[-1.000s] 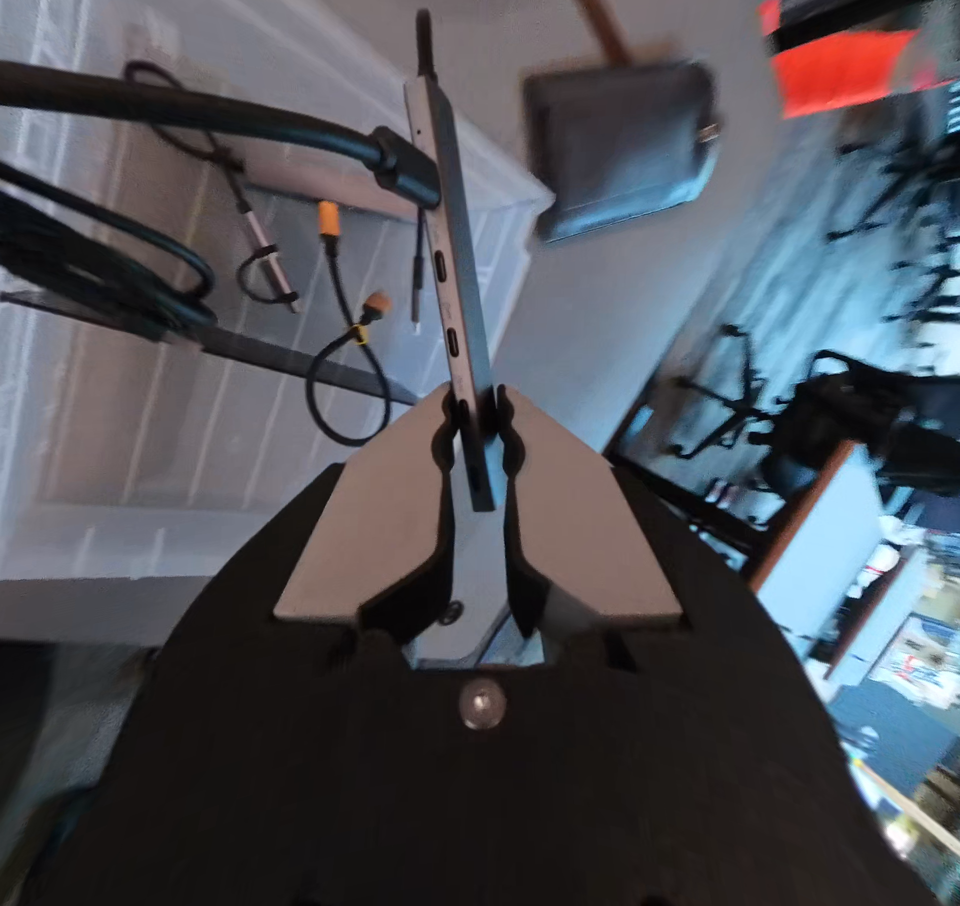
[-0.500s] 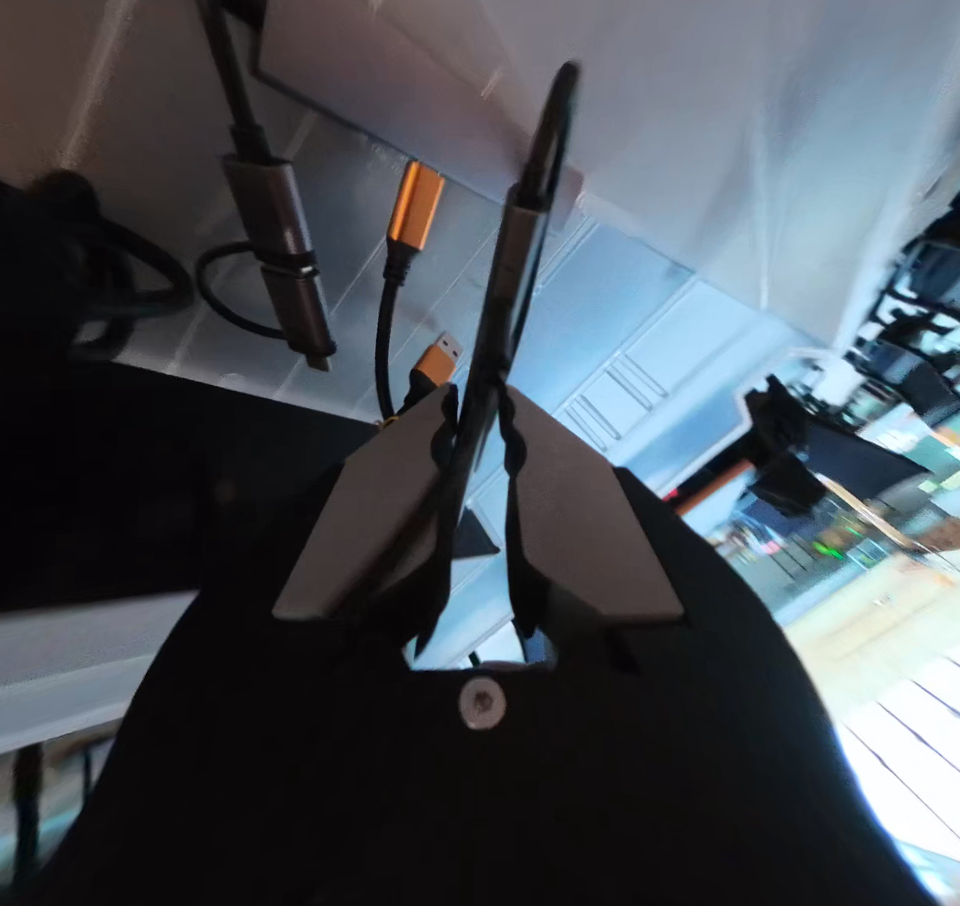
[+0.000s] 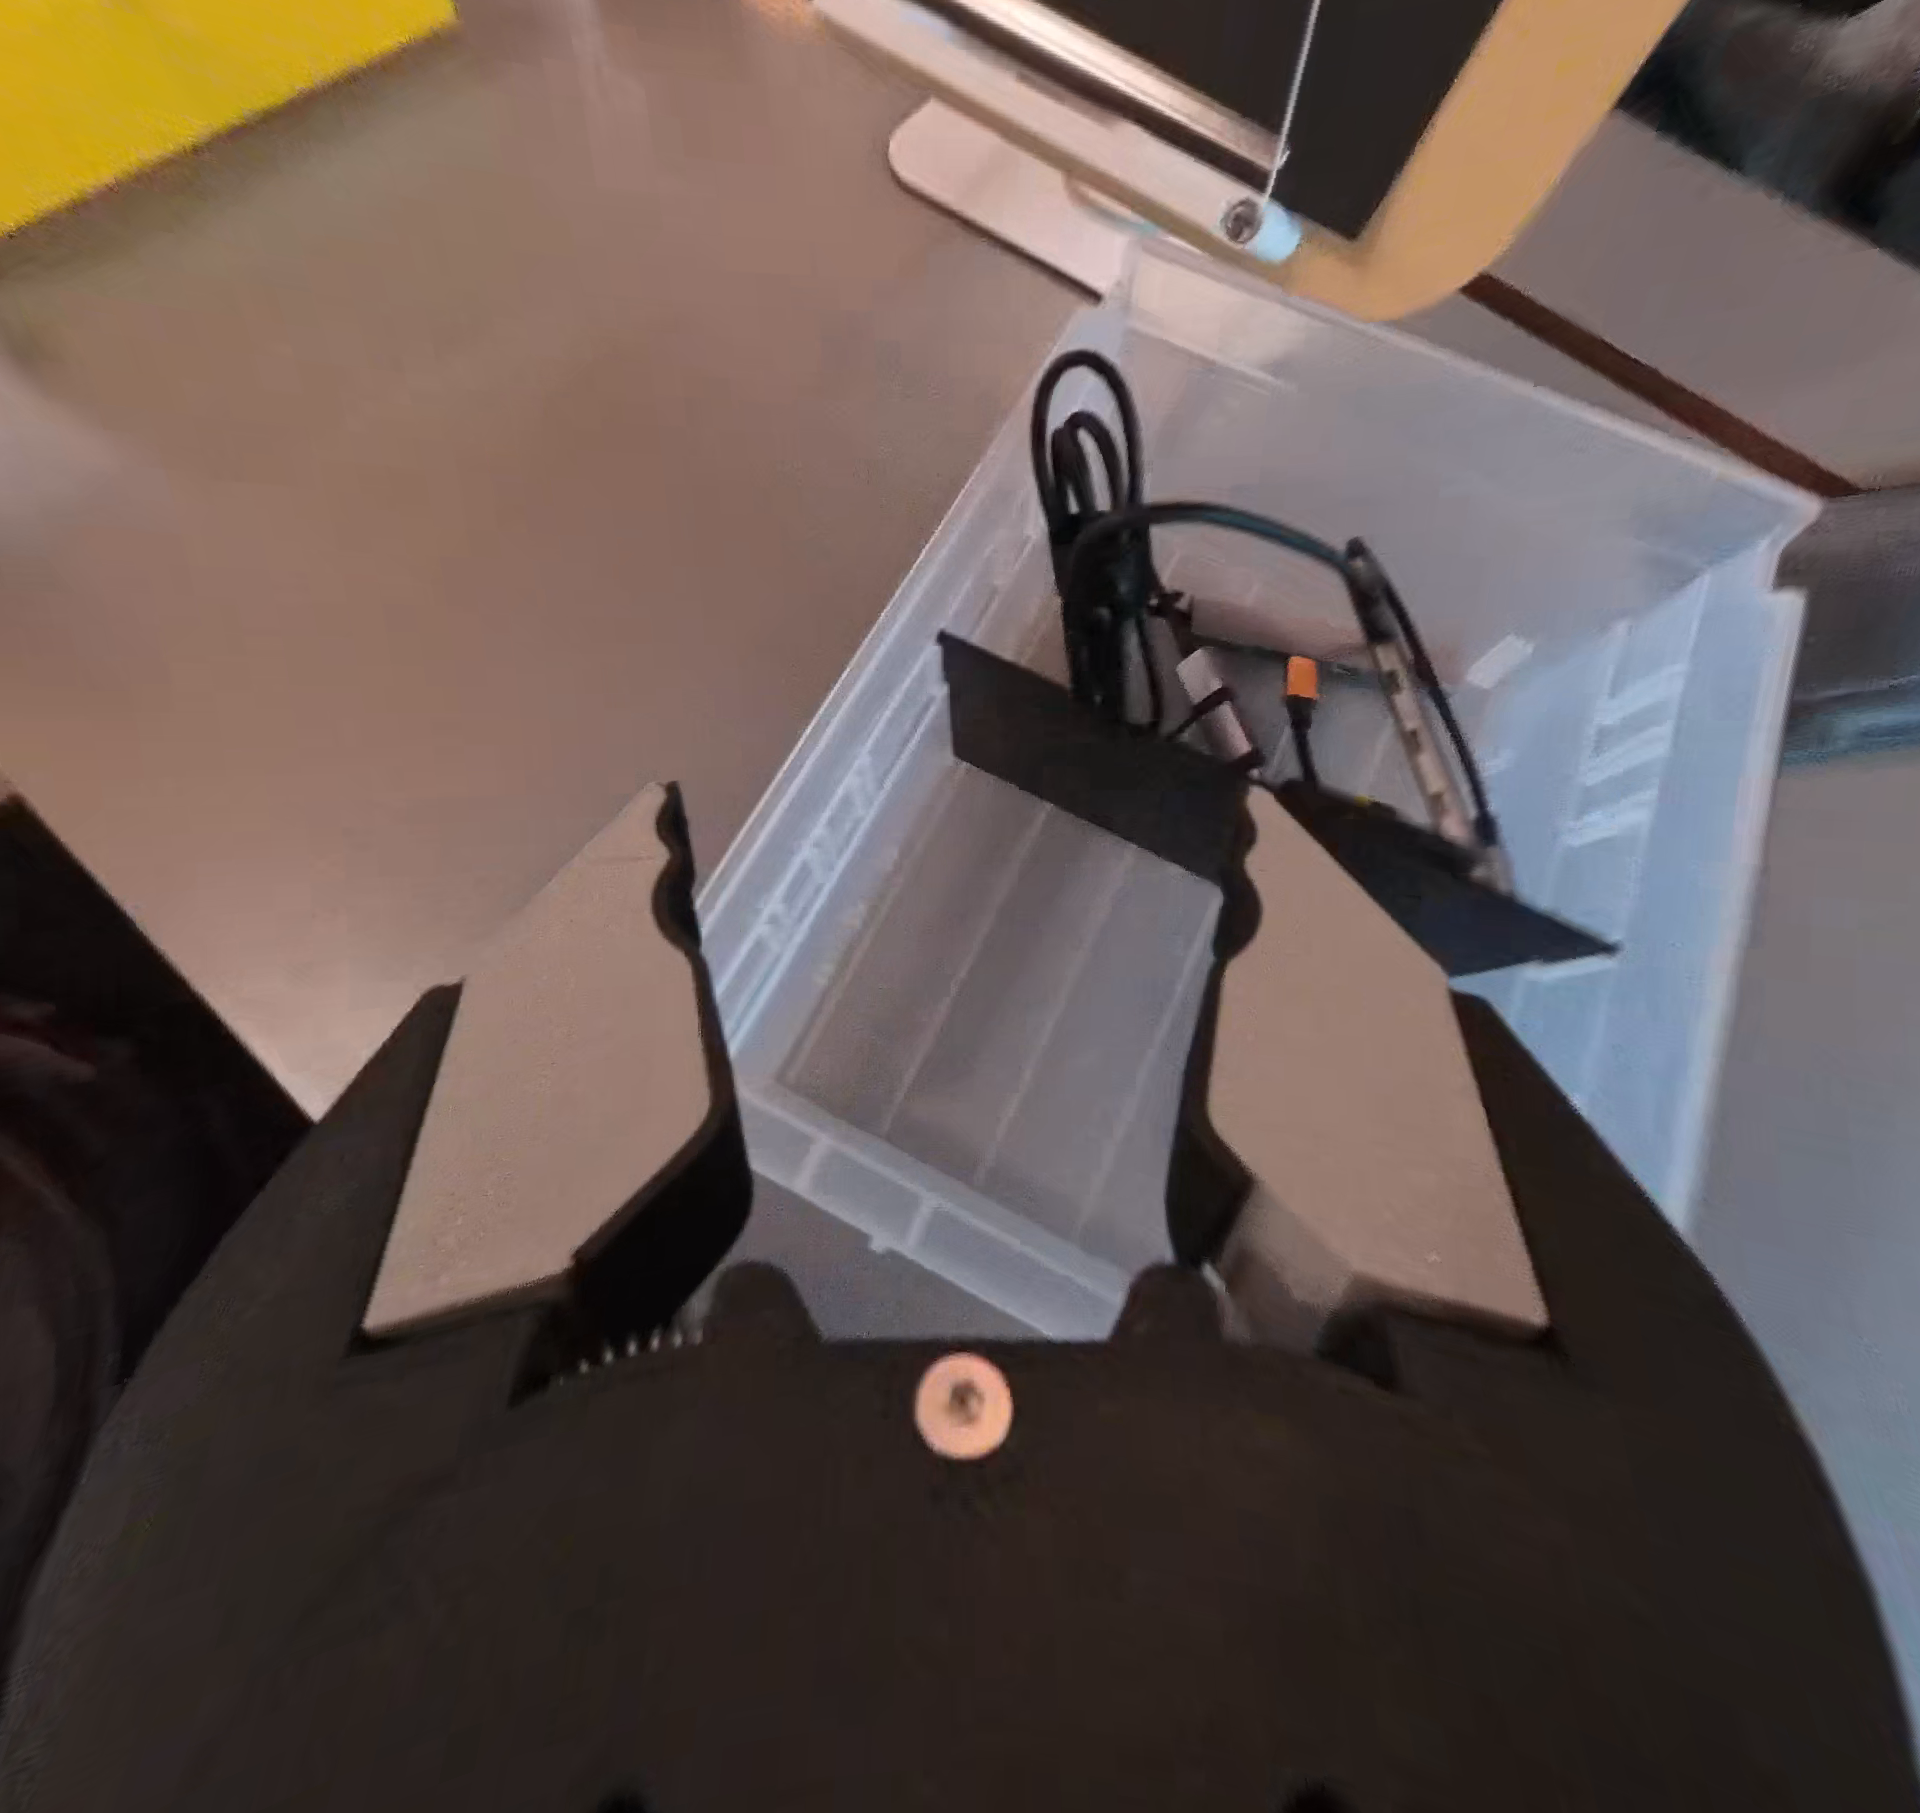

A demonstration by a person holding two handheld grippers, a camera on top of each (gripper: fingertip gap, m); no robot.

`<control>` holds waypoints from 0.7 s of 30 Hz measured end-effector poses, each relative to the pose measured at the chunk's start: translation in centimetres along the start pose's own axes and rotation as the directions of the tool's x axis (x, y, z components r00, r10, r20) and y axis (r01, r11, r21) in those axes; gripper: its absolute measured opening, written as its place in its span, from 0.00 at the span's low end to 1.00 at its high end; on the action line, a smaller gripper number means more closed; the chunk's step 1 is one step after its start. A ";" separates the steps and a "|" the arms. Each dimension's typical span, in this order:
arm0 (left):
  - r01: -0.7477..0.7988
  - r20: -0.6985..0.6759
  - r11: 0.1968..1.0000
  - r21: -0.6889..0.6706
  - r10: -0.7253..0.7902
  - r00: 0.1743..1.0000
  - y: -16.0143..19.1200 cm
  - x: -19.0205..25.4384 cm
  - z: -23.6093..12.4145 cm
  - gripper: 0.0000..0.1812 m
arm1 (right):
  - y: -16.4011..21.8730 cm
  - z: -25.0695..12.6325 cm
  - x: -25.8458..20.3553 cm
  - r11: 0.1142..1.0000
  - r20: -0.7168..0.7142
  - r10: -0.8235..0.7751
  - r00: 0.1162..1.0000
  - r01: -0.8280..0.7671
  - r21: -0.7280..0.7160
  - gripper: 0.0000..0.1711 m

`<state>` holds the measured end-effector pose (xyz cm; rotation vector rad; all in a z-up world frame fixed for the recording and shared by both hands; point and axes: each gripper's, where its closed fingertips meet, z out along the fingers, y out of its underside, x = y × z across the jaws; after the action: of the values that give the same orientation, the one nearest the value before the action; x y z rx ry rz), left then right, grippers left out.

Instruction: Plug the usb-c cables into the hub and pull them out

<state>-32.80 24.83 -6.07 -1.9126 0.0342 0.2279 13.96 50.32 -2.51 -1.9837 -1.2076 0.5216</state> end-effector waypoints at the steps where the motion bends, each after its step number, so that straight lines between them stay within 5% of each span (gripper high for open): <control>1: 0.025 0.004 0.999 -0.021 -0.024 1.000 0.5 -0.1 0.4 0.55 | 0.8 0.2 -0.8 0.999 -0.026 0.015 1.000 -0.014 0.044 0.60; 6: 0.036 -0.021 0.987 -0.155 -0.040 0.999 3.2 0.9 3.3 0.48 | 4.8 2.8 -4.1 0.994 -0.101 0.076 0.992 -0.068 0.084 0.55; 11: -0.082 0.056 0.983 -0.164 0.092 0.994 3.2 0.2 5.4 0.13 | 4.6 5.0 -4.5 0.984 -0.140 0.129 0.982 -0.110 0.137 0.52; 13: -0.144 0.071 0.977 -0.157 0.157 0.985 2.6 0.1 5.5 0.02 | 5.1 6.3 -4.6 0.991 -0.153 0.106 0.982 -0.093 0.094 0.43; 15: -0.169 0.069 0.968 -0.187 0.184 0.980 2.6 -0.1 5.3 0.02 | 5.8 7.4 -5.3 0.996 -0.143 0.089 0.986 -0.084 0.036 0.25; 17: -0.130 0.052 0.980 -0.148 0.139 0.989 1.8 -0.3 4.6 0.02 | 6.2 7.4 -4.6 1.000 -0.276 0.012 0.961 -0.018 -0.017 0.06; 21: -0.087 0.067 0.995 -0.038 0.089 0.994 -0.9 -1.4 2.2 0.02 | 5.3 8.2 -8.5 0.998 -0.271 -0.043 0.961 0.028 -0.058 0.08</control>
<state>-34.40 27.05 -5.70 -1.9387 0.0692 0.3558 7.58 44.53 -12.14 -1.9976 -1.0914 0.1901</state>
